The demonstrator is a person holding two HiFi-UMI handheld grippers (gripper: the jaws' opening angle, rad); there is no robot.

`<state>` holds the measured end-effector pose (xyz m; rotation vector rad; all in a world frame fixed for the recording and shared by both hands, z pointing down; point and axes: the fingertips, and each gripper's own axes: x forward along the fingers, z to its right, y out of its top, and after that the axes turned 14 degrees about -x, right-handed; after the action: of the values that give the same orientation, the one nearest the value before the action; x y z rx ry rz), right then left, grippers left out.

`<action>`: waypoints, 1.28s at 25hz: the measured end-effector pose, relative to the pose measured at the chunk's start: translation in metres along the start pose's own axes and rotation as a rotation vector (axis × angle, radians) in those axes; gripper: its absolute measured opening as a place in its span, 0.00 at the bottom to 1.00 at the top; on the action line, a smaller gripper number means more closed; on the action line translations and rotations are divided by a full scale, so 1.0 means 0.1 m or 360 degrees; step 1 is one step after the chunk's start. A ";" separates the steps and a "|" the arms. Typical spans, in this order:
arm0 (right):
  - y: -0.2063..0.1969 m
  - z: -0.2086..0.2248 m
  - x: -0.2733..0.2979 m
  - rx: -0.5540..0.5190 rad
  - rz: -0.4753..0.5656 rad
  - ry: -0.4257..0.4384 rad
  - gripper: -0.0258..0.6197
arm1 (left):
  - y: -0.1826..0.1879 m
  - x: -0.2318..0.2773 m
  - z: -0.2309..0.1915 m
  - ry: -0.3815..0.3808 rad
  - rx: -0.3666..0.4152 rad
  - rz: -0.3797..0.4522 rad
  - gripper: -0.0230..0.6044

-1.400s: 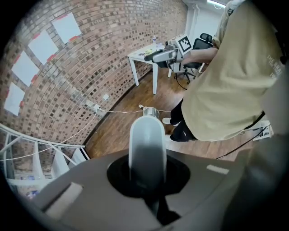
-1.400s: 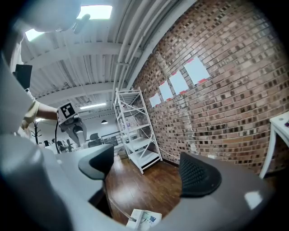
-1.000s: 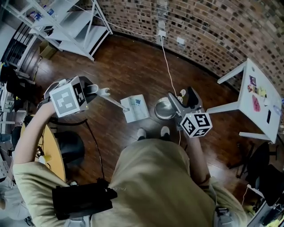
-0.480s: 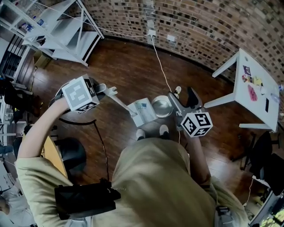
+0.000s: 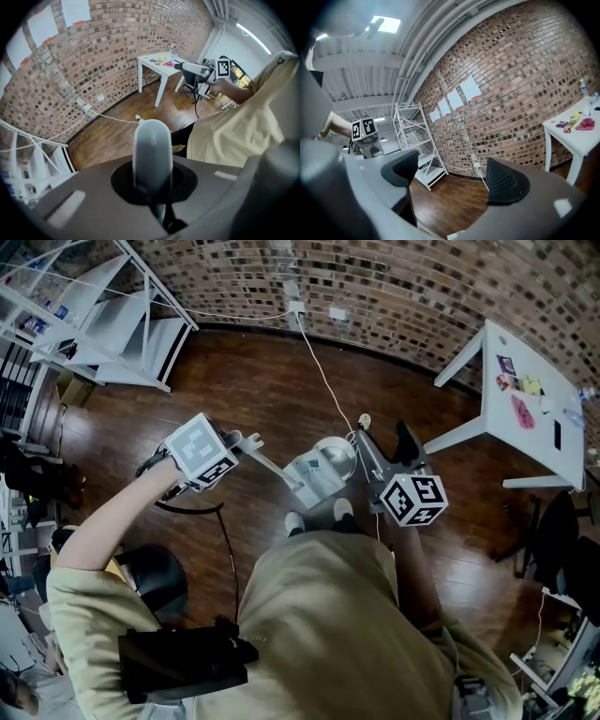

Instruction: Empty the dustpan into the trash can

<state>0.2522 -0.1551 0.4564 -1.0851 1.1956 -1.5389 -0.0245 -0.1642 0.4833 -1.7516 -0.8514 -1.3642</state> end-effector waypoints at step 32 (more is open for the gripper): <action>-0.30 0.93 -0.64 0.0160 -0.0019 -0.0238 0.71 | 3.00 0.86 -0.62 0.0234 0.0198 -0.0526 0.11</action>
<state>0.3533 -0.1088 0.4927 -1.1212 1.0015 -1.4834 0.2189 -0.3634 0.5298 -1.4401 -1.1535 -1.5924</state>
